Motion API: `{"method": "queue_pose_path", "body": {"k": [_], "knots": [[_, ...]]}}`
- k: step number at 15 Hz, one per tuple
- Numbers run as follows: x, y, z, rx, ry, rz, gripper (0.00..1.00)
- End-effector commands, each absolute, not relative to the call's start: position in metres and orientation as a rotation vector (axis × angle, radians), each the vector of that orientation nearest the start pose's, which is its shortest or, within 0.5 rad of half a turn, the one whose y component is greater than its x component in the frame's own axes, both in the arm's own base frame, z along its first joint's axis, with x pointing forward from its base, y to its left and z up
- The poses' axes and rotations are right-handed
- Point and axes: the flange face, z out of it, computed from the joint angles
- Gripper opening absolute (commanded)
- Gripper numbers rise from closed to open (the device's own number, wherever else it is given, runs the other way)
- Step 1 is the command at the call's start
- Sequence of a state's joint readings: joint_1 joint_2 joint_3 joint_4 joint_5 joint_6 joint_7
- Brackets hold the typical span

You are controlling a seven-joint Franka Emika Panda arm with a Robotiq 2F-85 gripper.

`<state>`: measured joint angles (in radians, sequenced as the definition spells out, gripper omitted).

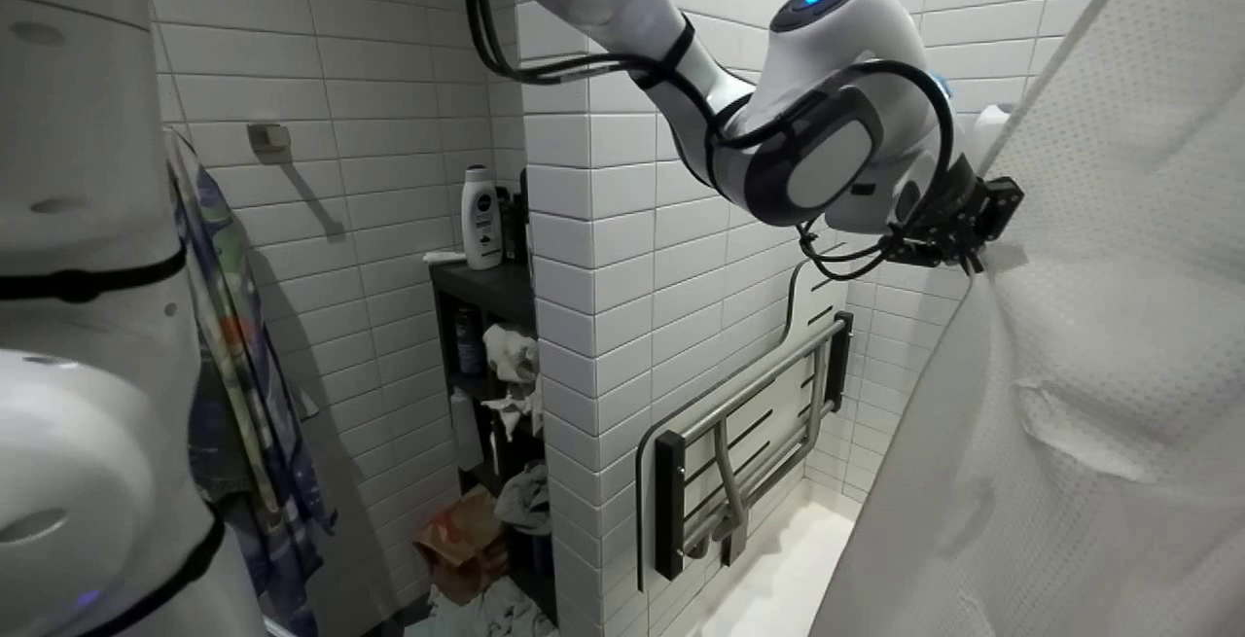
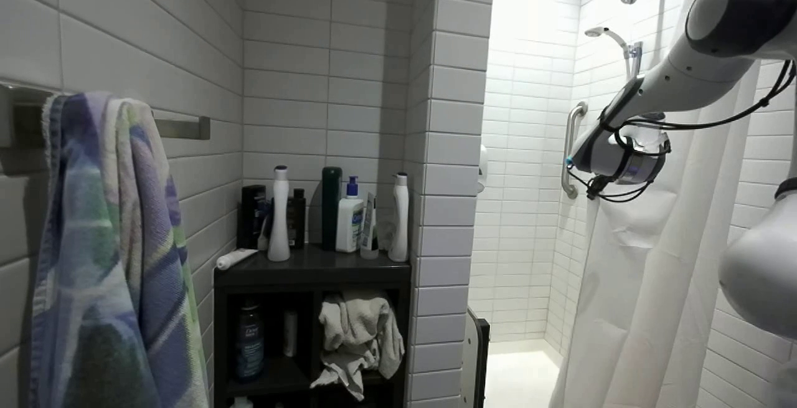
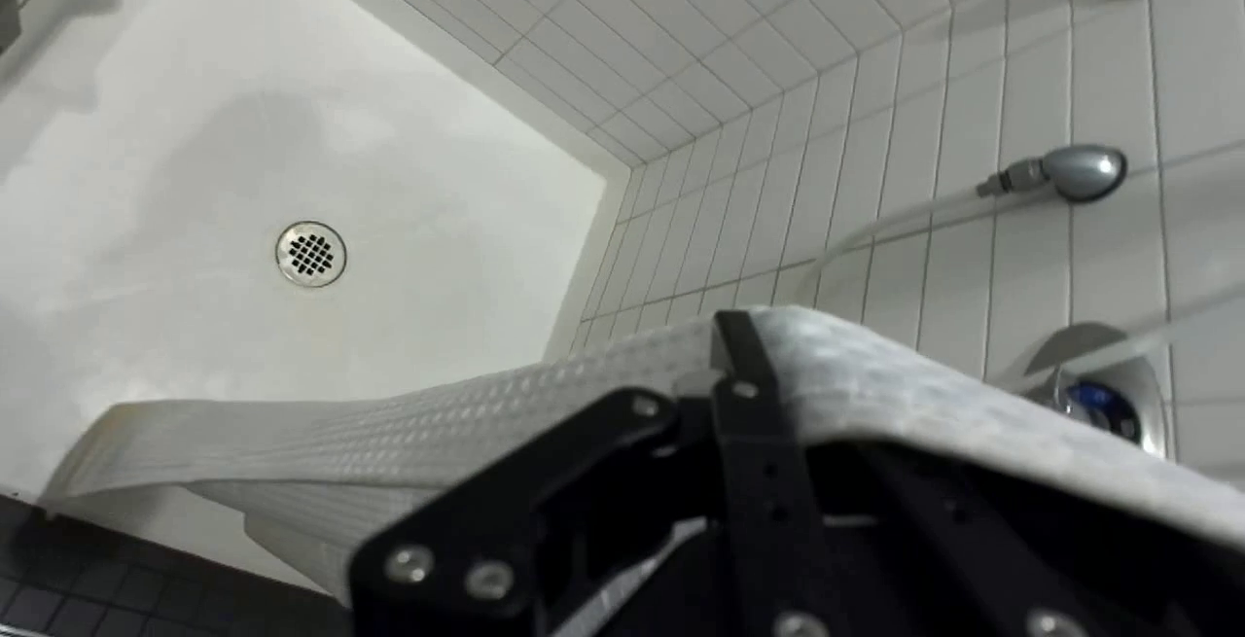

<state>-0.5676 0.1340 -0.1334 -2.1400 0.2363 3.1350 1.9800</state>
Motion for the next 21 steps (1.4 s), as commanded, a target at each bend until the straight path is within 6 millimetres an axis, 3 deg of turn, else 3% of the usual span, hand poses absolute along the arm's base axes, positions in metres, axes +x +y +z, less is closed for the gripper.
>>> {"method": "queue_pose_path", "body": {"k": [1,12,21], "knots": [[0.455,-0.356,0.47,-0.554,2.367,-0.889,0.0],[0.492,-0.21,0.503,-1.382,2.106,-1.034,0.0],[0.513,-0.111,0.493,-2.005,1.763,-1.148,0.0]]}}
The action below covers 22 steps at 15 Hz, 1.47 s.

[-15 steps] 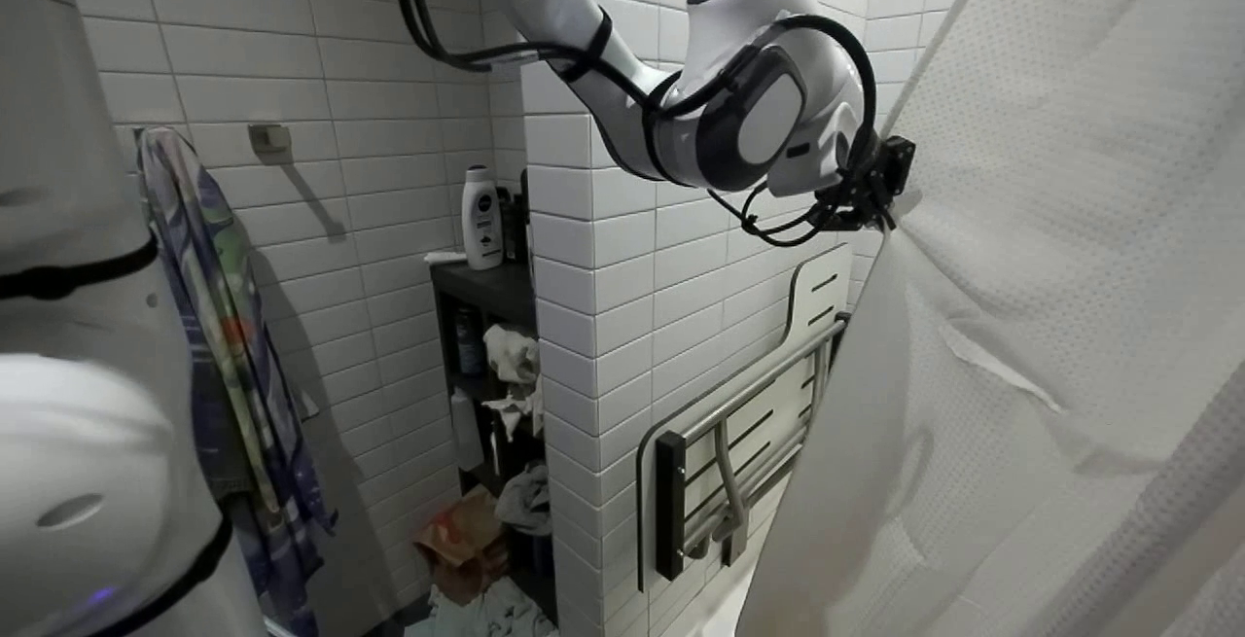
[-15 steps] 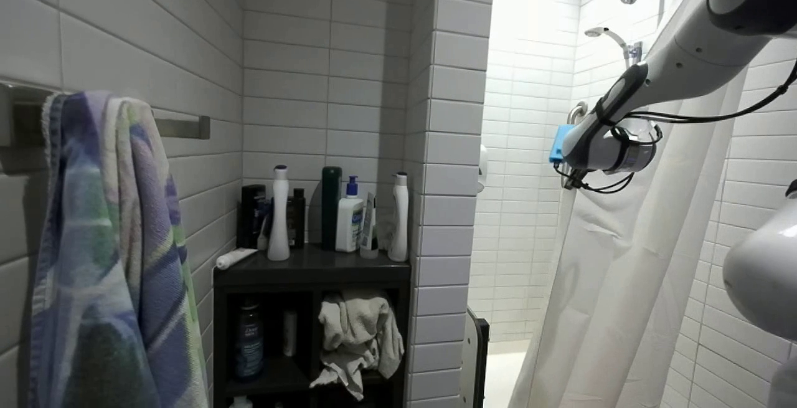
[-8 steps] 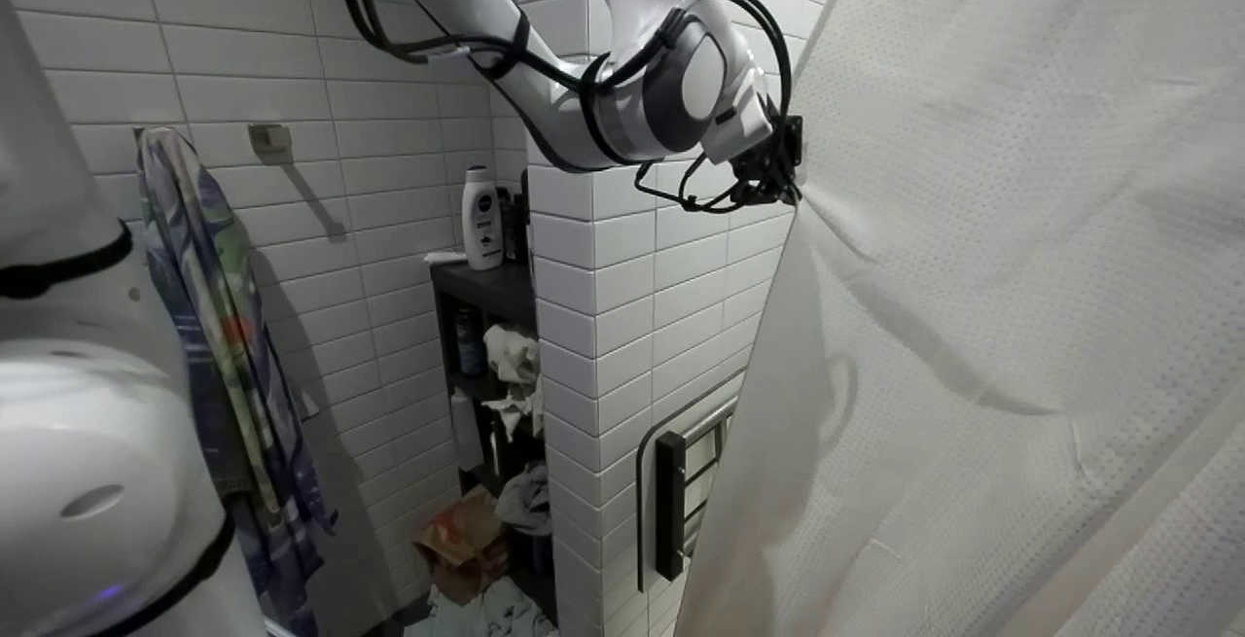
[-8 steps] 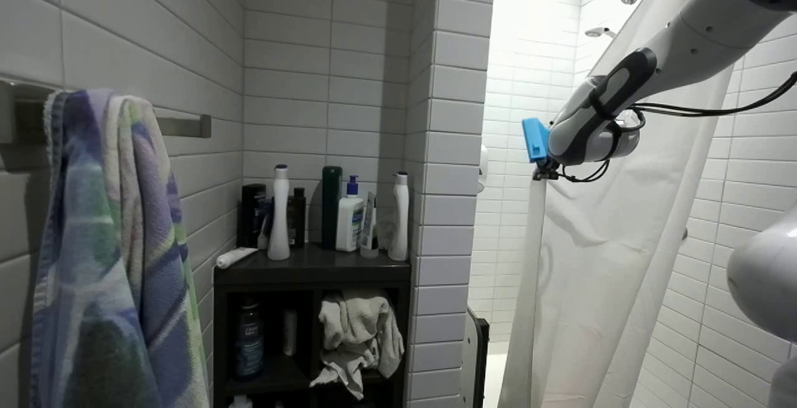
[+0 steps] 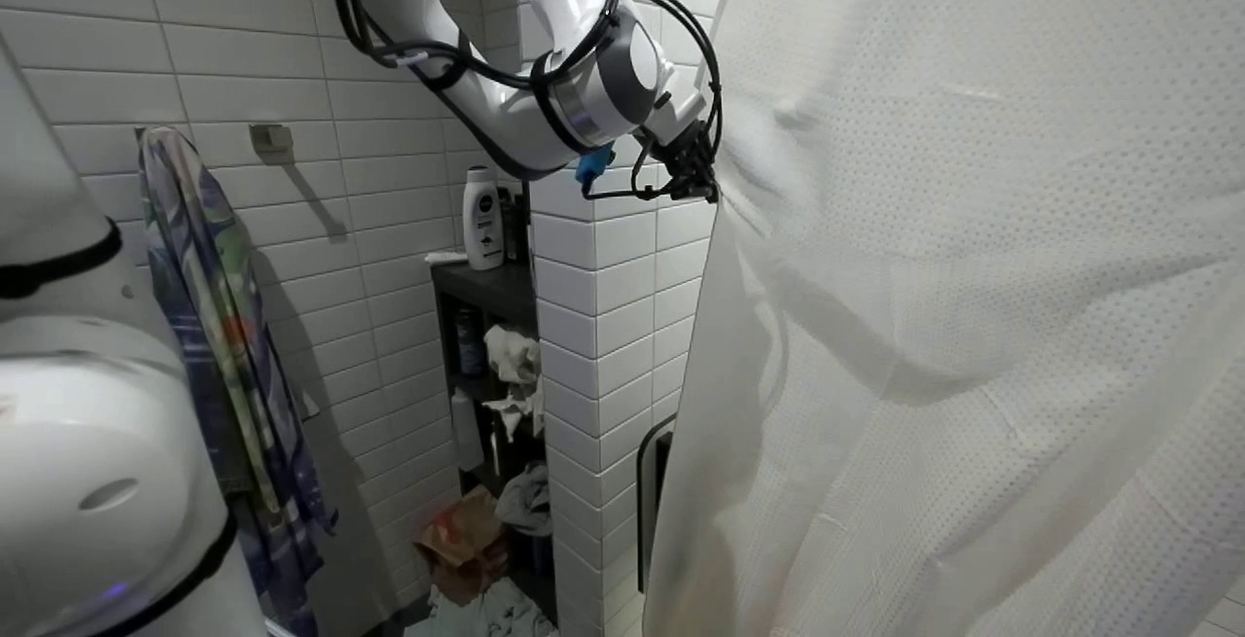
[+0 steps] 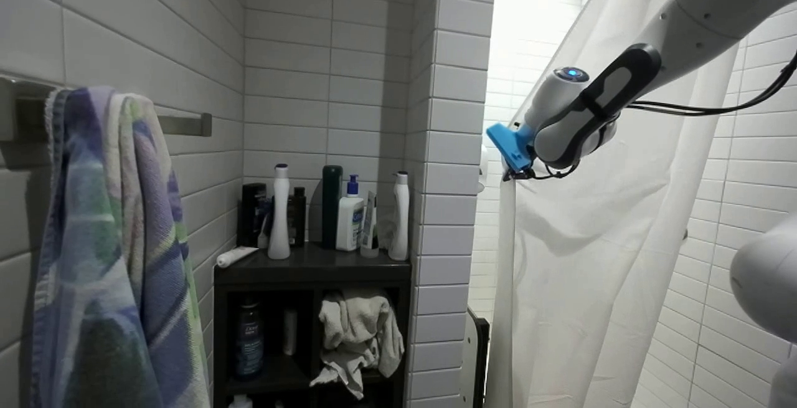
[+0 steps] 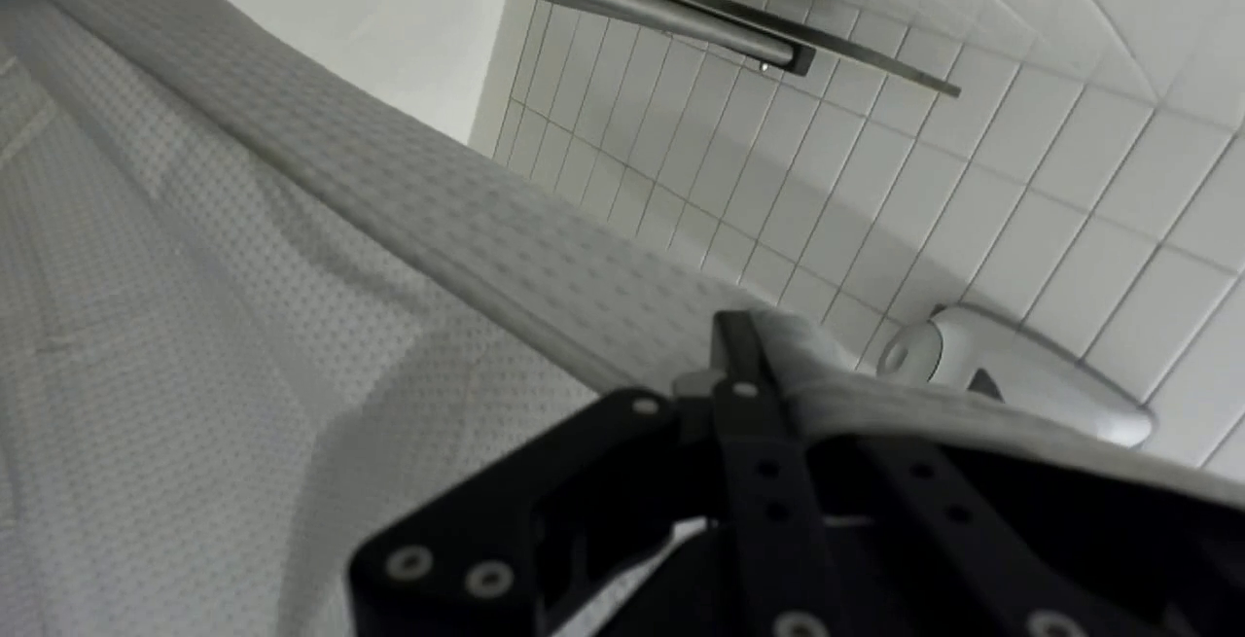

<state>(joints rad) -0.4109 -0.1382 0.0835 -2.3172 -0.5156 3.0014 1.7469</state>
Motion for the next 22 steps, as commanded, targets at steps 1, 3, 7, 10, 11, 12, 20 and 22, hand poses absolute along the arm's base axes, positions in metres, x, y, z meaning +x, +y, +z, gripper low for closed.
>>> {"method": "queue_pose_path", "body": {"k": [1,3,7,10,11,12,20,22], "knots": [[0.515,-0.1,0.491,-2.068,1.715,-1.159,0.0],[0.514,-0.095,0.494,-2.152,1.645,-1.195,0.0],[0.515,-0.069,0.489,-2.363,1.43,-1.257,0.0],[0.513,-0.061,0.489,-2.477,1.283,-1.294,0.0],[0.511,-0.064,0.491,-2.498,1.256,-1.312,0.0],[0.509,-0.069,0.495,-2.51,1.235,-1.331,0.0],[0.472,-0.101,0.496,-2.671,1.112,-1.293,0.0],[0.455,-0.106,0.495,-2.677,1.105,-1.227,0.0]]}}
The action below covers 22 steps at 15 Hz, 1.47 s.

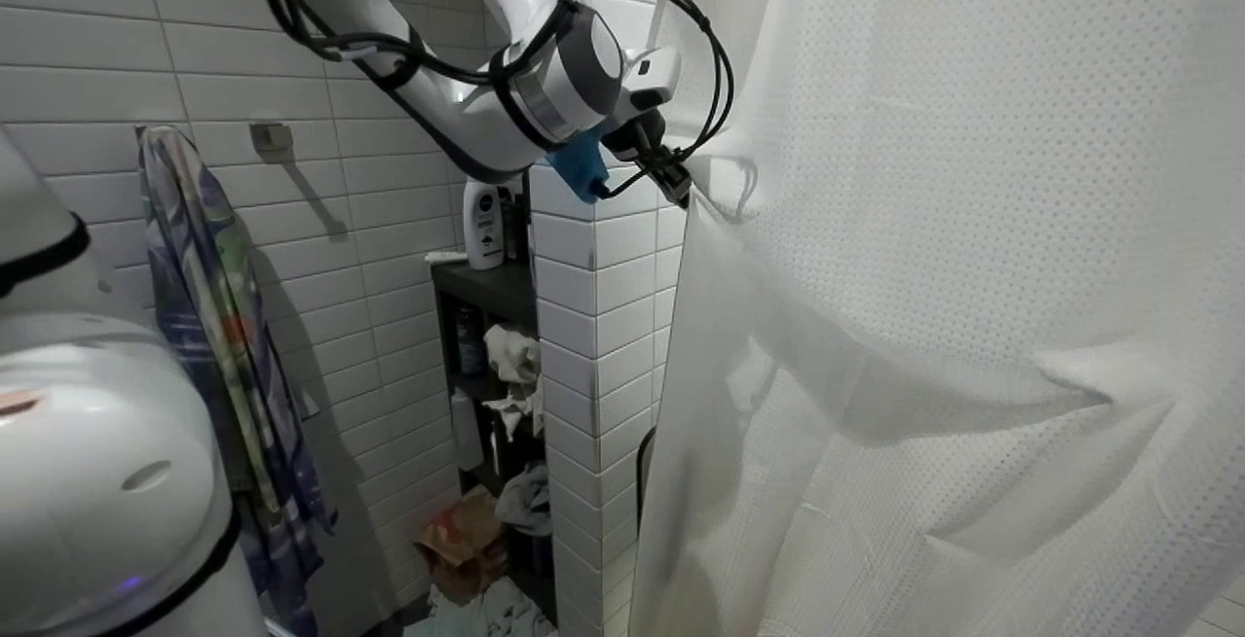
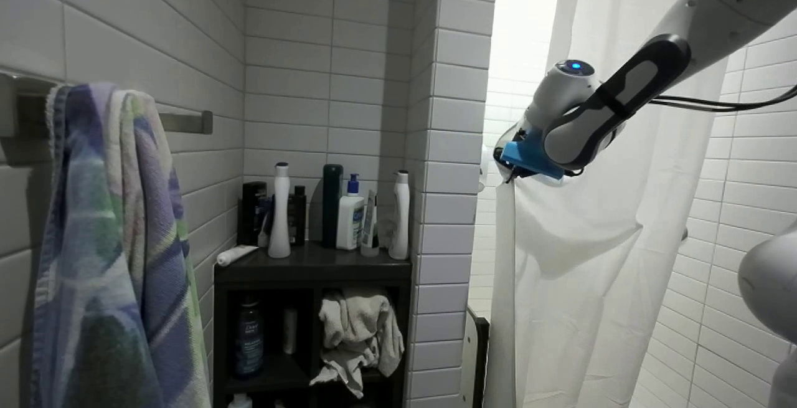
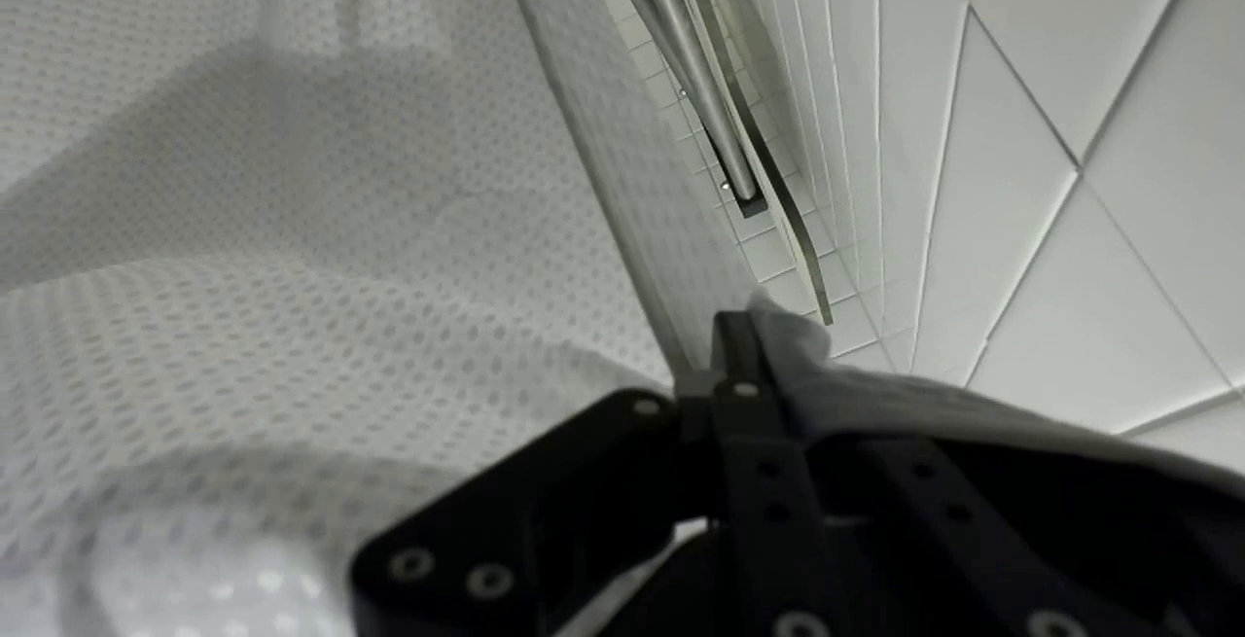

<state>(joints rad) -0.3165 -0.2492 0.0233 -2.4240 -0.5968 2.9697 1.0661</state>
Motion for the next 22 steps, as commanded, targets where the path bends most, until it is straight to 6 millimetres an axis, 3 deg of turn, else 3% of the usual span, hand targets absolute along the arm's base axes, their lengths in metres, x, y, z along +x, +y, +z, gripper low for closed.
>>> {"method": "queue_pose_path", "body": {"k": [1,5,11,16,22], "knots": [[0.446,-0.107,0.495,-2.695,1.073,-1.199,0.0],[0.419,-0.114,0.509,-2.807,0.965,-1.123,0.0],[0.411,-0.105,0.527,-2.885,0.836,-1.045,0.0],[0.416,-0.084,0.521,-2.988,0.699,-0.981,0.0],[0.421,-0.037,0.507,-3.11,0.487,-0.907,0.0]]}}
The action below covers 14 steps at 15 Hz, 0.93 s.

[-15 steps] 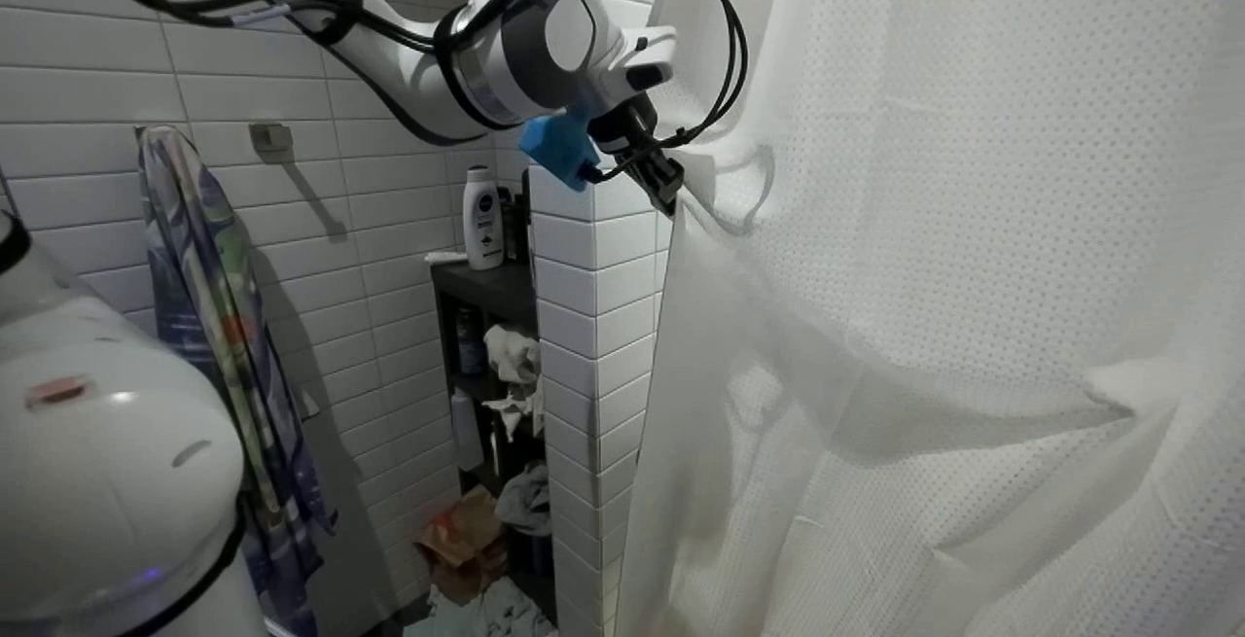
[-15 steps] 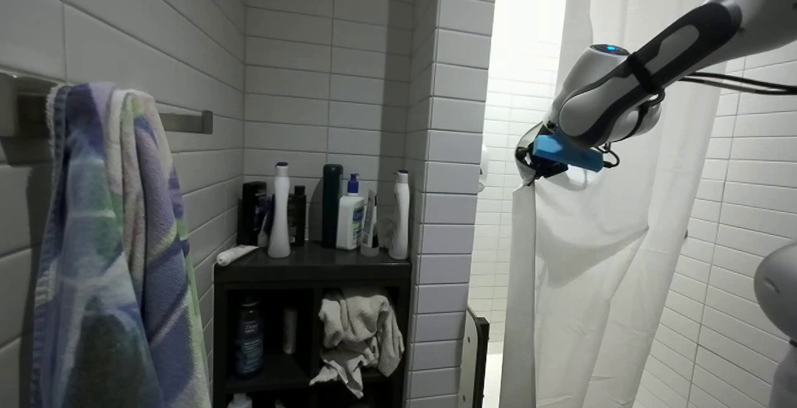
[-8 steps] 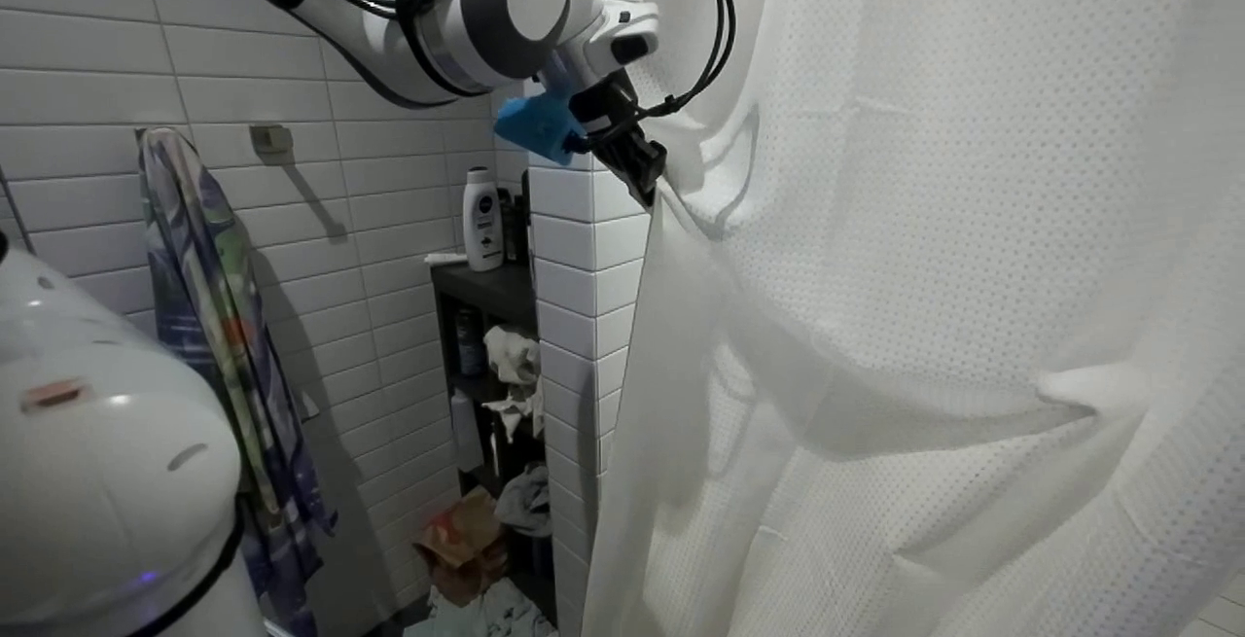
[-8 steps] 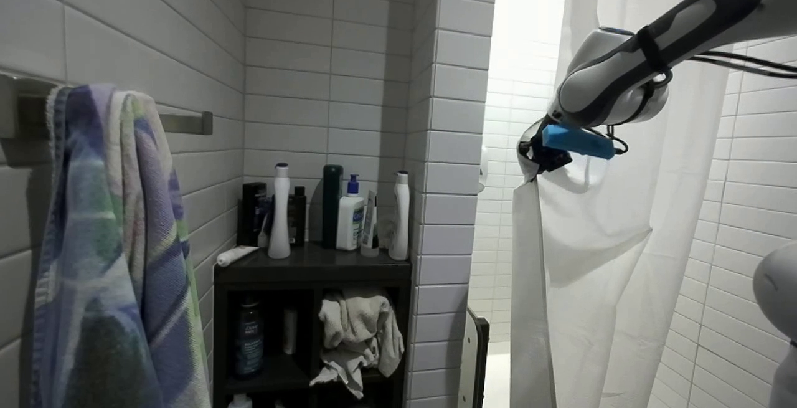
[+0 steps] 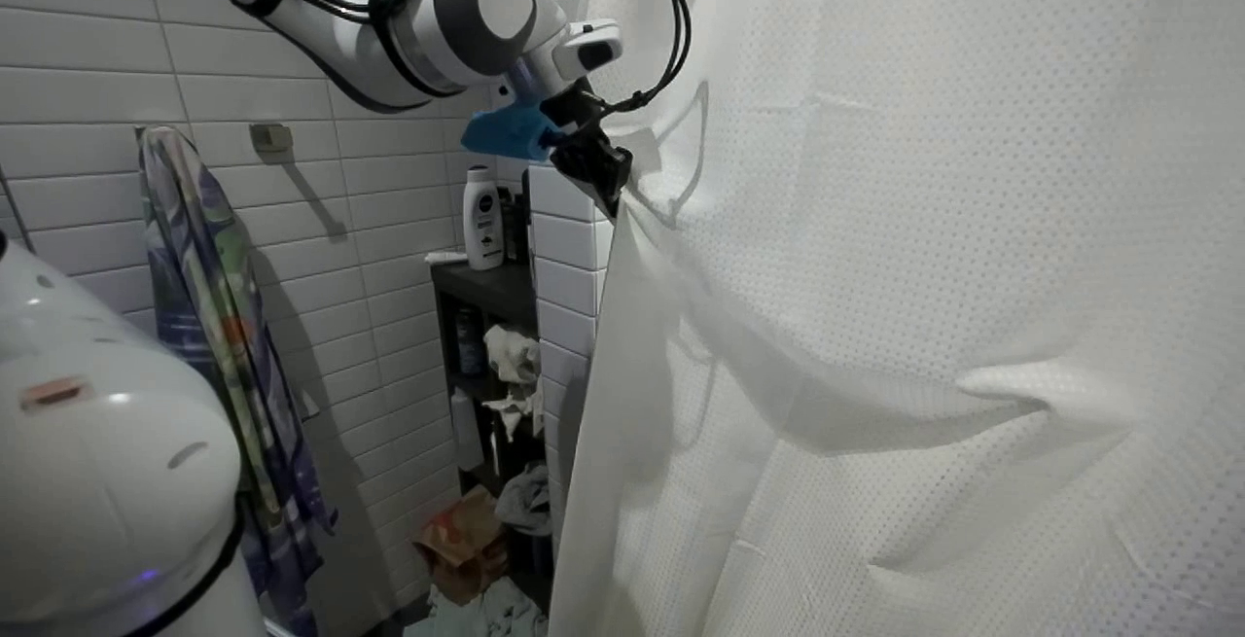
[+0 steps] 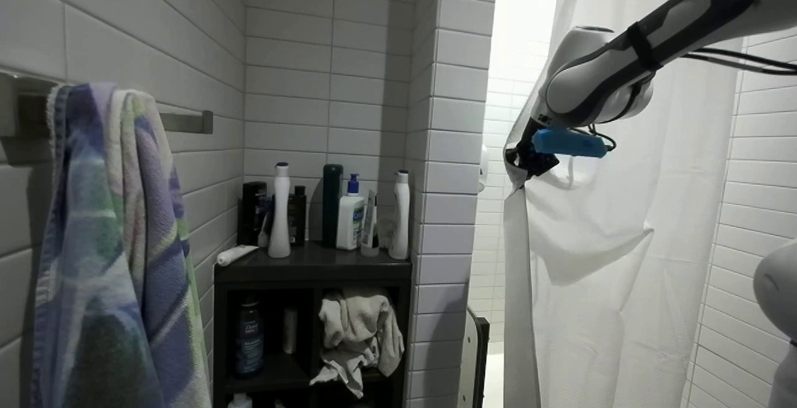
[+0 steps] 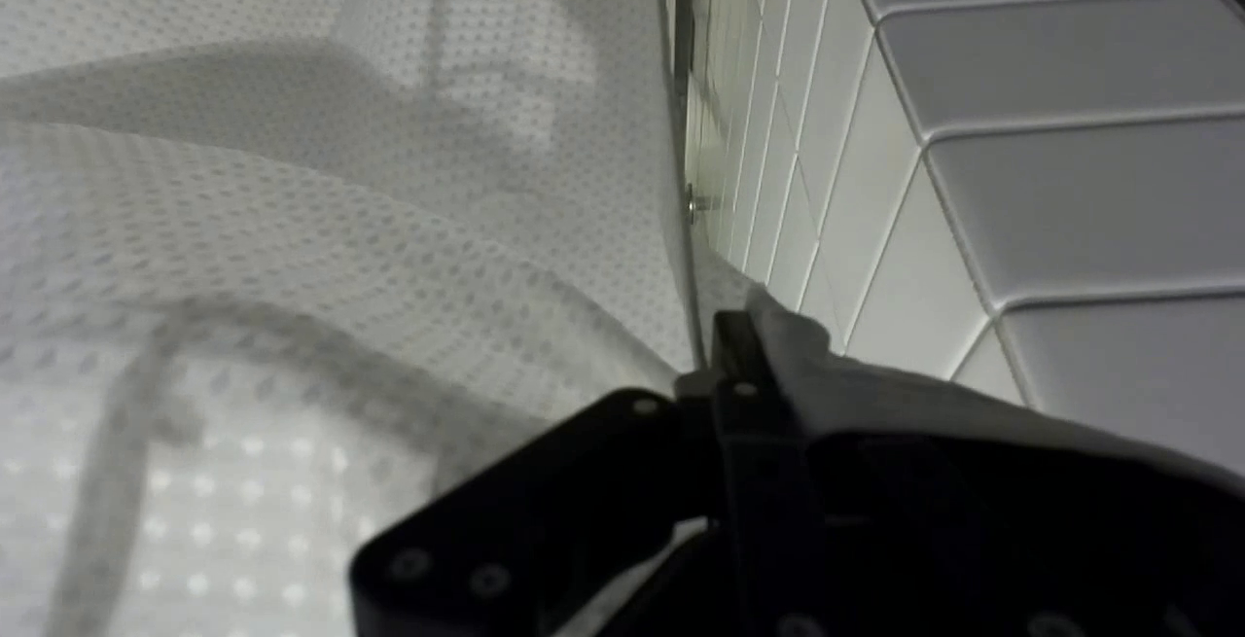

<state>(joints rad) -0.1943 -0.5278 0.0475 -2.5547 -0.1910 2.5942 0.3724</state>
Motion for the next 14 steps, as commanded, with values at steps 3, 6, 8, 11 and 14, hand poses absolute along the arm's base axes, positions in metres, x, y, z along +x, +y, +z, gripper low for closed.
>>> {"method": "queue_pose_path", "body": {"k": [3,6,8,11,14], "knots": [[0.422,-0.019,0.502,-3.153,0.404,-0.904,0.0],[0.423,-0.012,0.5,-3.178,0.357,-0.917,0.0],[0.423,-0.013,0.5,-3.186,0.349,-0.923,0.0],[0.423,-0.014,0.501,-3.187,0.351,-0.945,0.01],[0.423,-0.014,0.499,-3.178,0.367,-0.909,0.07]]}}
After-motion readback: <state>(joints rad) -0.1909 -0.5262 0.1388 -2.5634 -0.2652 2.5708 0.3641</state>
